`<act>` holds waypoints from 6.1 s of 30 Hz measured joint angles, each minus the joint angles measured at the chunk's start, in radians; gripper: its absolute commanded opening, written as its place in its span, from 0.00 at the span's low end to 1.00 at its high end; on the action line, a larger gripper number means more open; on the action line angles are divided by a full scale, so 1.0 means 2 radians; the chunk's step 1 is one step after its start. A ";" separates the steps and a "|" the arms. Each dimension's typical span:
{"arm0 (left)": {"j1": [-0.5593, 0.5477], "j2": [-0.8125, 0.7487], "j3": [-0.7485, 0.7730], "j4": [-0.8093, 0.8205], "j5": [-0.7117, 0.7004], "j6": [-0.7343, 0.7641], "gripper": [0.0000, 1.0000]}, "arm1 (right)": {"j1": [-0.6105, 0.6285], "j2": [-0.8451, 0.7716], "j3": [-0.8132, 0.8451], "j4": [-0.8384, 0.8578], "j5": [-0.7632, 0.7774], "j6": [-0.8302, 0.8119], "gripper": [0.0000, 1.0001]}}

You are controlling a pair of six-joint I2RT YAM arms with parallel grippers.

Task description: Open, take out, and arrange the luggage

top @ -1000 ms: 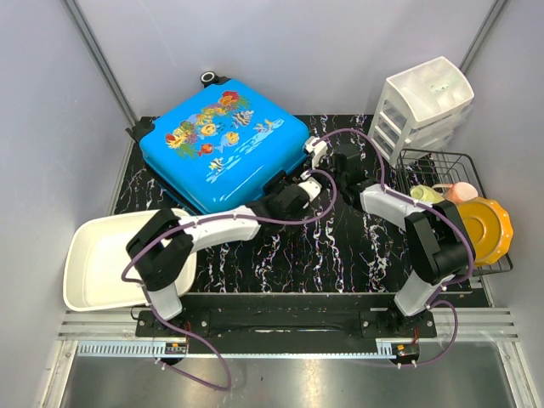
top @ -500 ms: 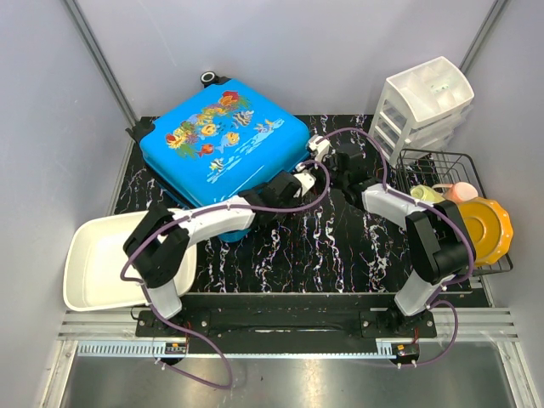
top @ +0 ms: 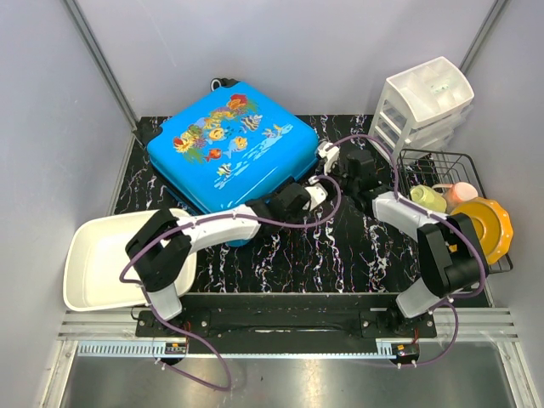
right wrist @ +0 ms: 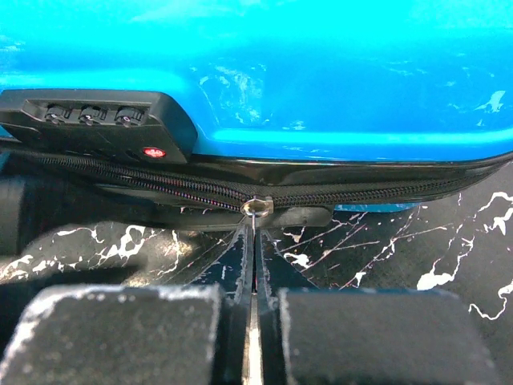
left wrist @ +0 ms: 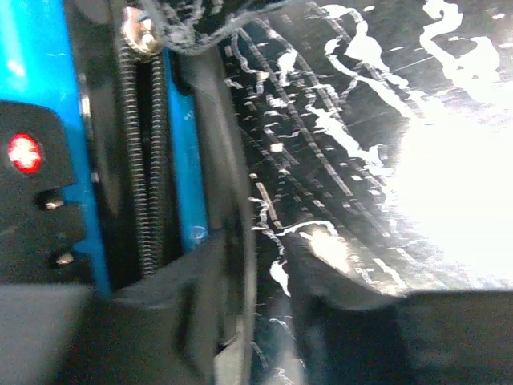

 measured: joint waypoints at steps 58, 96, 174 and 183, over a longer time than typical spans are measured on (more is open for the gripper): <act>-0.047 -0.110 -0.171 0.043 0.119 0.274 0.00 | -0.158 -0.126 -0.047 -0.195 -0.067 -0.148 0.00; 0.072 -0.142 -0.158 -0.063 0.234 0.405 0.13 | -0.146 0.098 0.069 0.010 -0.183 -0.017 0.00; 0.593 0.133 0.353 -0.089 0.507 -0.274 0.99 | 0.007 0.069 0.355 -0.332 -0.060 0.023 0.97; 0.581 0.057 0.140 0.000 0.650 -0.292 0.81 | -0.037 0.068 0.388 -0.423 0.024 0.013 0.93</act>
